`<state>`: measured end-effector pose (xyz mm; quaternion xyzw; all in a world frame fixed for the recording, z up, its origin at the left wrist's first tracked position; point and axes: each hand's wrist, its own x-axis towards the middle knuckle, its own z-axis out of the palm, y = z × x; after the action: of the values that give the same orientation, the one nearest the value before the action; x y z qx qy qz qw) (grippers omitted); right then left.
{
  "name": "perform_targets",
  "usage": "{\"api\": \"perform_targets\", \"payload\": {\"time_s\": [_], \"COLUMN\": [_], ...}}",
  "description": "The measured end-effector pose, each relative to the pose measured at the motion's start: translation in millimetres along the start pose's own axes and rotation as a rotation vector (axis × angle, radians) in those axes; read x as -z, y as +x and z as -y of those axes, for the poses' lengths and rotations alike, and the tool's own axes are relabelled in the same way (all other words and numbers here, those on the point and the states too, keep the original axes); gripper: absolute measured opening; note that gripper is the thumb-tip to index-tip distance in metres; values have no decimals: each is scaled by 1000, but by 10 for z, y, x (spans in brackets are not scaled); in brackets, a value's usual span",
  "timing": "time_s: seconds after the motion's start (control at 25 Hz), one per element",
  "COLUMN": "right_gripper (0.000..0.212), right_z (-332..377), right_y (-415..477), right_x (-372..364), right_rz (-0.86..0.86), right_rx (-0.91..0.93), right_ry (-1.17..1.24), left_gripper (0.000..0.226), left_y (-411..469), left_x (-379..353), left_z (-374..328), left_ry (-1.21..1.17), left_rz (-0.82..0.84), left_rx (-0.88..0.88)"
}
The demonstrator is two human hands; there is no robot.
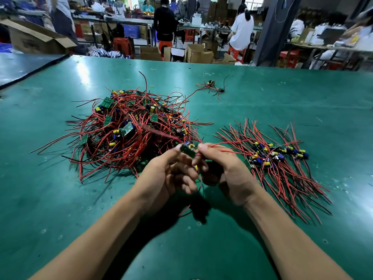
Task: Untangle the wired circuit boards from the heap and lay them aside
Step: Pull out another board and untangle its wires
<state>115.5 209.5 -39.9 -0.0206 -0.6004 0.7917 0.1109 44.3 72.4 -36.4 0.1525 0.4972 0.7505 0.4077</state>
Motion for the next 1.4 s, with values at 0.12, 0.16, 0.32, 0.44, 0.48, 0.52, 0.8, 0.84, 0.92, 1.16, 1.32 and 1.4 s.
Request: {"api": "perform_targets", "payload": {"time_s": [0.12,0.16,0.32,0.44,0.48,0.52,0.8,0.84,0.92,1.16,1.32,1.4], "right_gripper": [32,28,19,10,12,15,25,24,24,24,33,32], "right_z": [-20,3,58,36,36,37,11,8,6,-1,-52,-96], "right_y": [-3,-9,-25,-11,-7,-3,22,21,16,-21,-12,-2], "right_x": [23,32,70,68,63,62,64,65,70,41,26,13], "right_rz": [3,-20,-104,-139,-141,-135,-159,-158,-144,-24,-24,-27], "right_rx": [-26,-12,65,34,20,5,-76,-85,-98,-156,-165,-187], "right_ry": [-103,-139,-237,-228,-217,-207,-183,-175,-161,-153,-169,-219], "left_gripper": [43,40,28,36,37,34,27,28,25,19,16,17], "left_y": [-14,-24,-37,-30,-23,-16,-10,-9,-6,18,34,37], "left_x": [22,32,68,87,93,94,99,101,104,72,81,79], "left_z": [-16,-19,-28,-21,-7,6,33,39,52,146,199,217], "left_ry": [-3,-13,-37,-21,-17,-23,22,30,48,109,308,360], "left_rz": [23,21,64,119,130,139,161,159,157,28,-21,-24], "left_rx": [43,41,51,47,35,27,65,69,68,-28,-200,-230]}}
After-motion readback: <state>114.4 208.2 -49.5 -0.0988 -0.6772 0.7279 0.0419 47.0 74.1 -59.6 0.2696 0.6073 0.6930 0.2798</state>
